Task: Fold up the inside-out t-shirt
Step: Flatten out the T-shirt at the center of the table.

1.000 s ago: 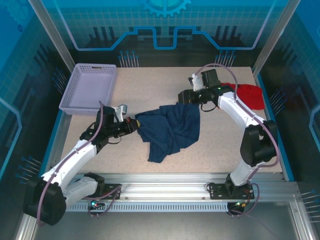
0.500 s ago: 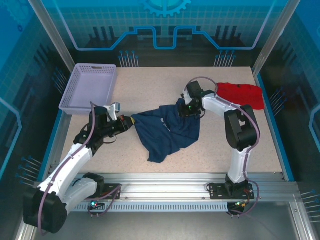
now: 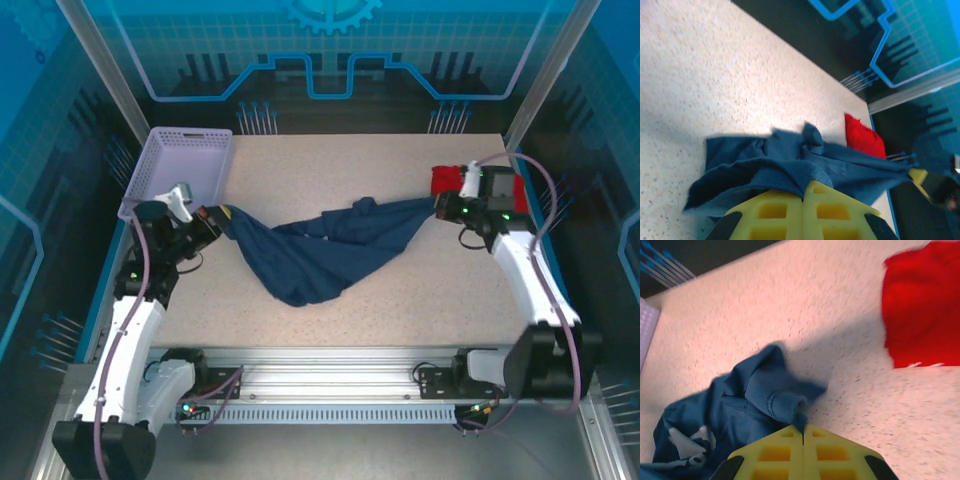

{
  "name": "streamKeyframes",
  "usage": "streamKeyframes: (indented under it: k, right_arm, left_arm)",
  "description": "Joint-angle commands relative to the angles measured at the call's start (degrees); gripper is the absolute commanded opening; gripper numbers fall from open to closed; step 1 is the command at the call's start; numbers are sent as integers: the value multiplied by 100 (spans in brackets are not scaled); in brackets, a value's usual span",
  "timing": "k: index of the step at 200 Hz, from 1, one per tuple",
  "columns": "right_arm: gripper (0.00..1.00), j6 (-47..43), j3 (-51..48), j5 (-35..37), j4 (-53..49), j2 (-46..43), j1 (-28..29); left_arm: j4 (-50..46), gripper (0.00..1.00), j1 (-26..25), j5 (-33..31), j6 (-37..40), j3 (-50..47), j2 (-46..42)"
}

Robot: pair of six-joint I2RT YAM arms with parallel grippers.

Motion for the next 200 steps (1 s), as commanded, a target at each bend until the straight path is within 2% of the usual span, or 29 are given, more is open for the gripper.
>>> streamKeyframes:
  k: [1, 25, 49, 67, 85, 107, 121, 169, 200]
  right_arm:
    - [0, 95, -594, 519, -308, -372, -96]
    - [2, 221, -1220, 999, -168, -675, -98]
    - [22, 461, -1720, 1167, -5, -816, 78]
    - [38, 391, -1889, 1577, 155, -993, 746]
    - [47, 198, -1763, 1783, 399, -890, 1485]
    - [53, -164, -1213, 1747, 554, -63, 2252]
    - [55, -427, -571, 1900, 432, 819, 2608]
    - [58, -961, 1298, 1860, -131, 3225, 2960]
    - [59, -1291, 2223, 2449, -788, 4364, 3256]
  left_arm:
    - [-597, 0, 440, 212, 190, 299, -94]
    - [-663, 0, 653, 499, 384, 321, -36]
    - [-604, 0, 653, 1046, 463, 185, 217]
    - [-711, 0, 658, 1276, 638, 98, 353]
    - [-806, 0, 653, 1436, 765, 55, 418]
    - [-988, 0, 653, 1583, 967, 73, 498]
    - [-958, 0, 645, 1641, 942, 36, 534]
    - [-468, 0, 644, 1789, 486, -176, 543]
    - [-387, 0, 636, 1791, 436, -141, 612]
